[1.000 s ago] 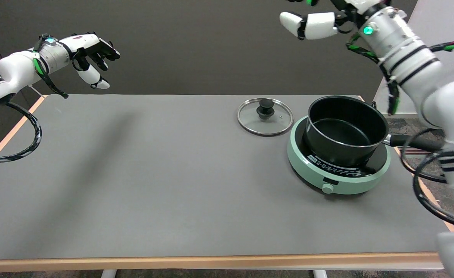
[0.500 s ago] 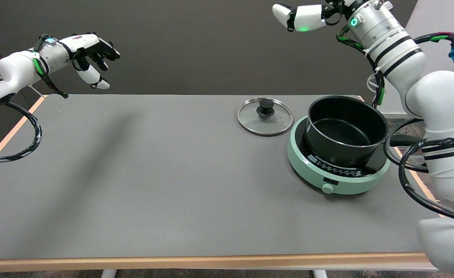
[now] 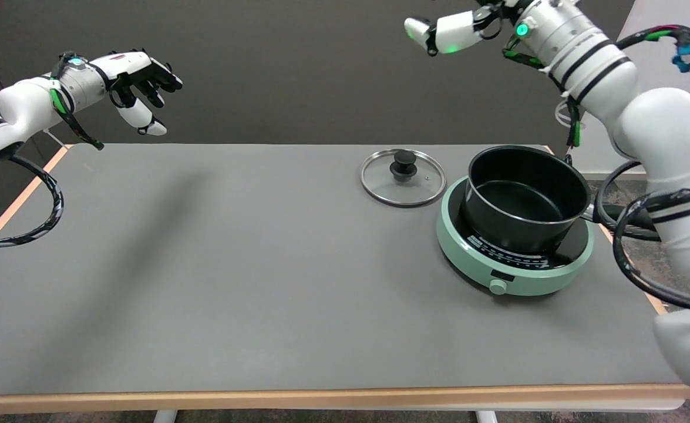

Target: Pick up the pot lid.

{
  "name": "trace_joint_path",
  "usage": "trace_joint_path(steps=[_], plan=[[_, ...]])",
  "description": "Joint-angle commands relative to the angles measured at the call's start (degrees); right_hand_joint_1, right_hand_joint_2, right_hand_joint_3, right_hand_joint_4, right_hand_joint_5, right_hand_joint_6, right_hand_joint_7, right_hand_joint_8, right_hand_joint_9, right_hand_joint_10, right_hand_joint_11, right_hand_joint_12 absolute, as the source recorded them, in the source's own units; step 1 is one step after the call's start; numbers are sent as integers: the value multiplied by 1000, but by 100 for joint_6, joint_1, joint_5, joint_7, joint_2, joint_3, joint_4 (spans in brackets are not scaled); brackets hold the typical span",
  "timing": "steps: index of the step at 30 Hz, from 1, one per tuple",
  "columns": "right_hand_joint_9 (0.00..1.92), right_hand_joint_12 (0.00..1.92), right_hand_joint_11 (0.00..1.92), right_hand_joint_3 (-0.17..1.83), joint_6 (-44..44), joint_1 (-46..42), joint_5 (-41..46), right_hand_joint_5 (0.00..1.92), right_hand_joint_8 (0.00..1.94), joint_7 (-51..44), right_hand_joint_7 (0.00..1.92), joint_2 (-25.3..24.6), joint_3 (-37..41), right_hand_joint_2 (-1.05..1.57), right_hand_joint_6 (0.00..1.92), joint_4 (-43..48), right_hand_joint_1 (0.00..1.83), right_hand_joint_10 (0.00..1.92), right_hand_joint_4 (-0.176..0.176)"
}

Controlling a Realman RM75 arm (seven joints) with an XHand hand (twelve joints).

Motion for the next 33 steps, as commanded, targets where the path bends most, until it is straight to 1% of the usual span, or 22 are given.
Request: trace_joint_path(steps=[1, 4, 7, 9, 11, 12, 15, 20, 33], plan=[[683, 1298, 514, 813, -255, 1595, -12, 661, 280, 4, 760, 393, -2388, 639, 359, -2310, 727, 542, 32], [654, 1286, 502, 827, -260, 1803, -12, 640, 264, 4, 727, 301, -2684, 628, 329, -2863, 726, 501, 30], [621, 1272, 483, 848, -262, 1950, -12, 609, 238, 4, 669, 212, -2881, 610, 296, -3229, 723, 462, 30], [579, 1183, 445, 900, -297, 2053, -12, 577, 207, 4, 649, 154, -3040, 572, 272, -3501, 731, 460, 25], [570, 1152, 434, 880, -362, 2094, -12, 546, 219, 4, 619, 93, -3140, 578, 248, -3670, 729, 417, 19], [553, 1139, 432, 905, -391, 2112, -12, 541, 205, 4, 614, 79, -3190, 560, 240, -3731, 734, 433, 18], [538, 1082, 409, 896, -442, 2144, -12, 520, 213, 4, 583, 74, -3369, 556, 233, -3808, 739, 394, 16], [532, 1060, 404, 903, -478, 2235, -12, 512, 212, 4, 579, -12, -3613, 546, 229, -3933, 747, 388, 15], [540, 1038, 399, 902, -483, 2352, -12, 522, 214, -4, 596, -380, -3727, 544, 233, -4297, 763, 390, 21]])
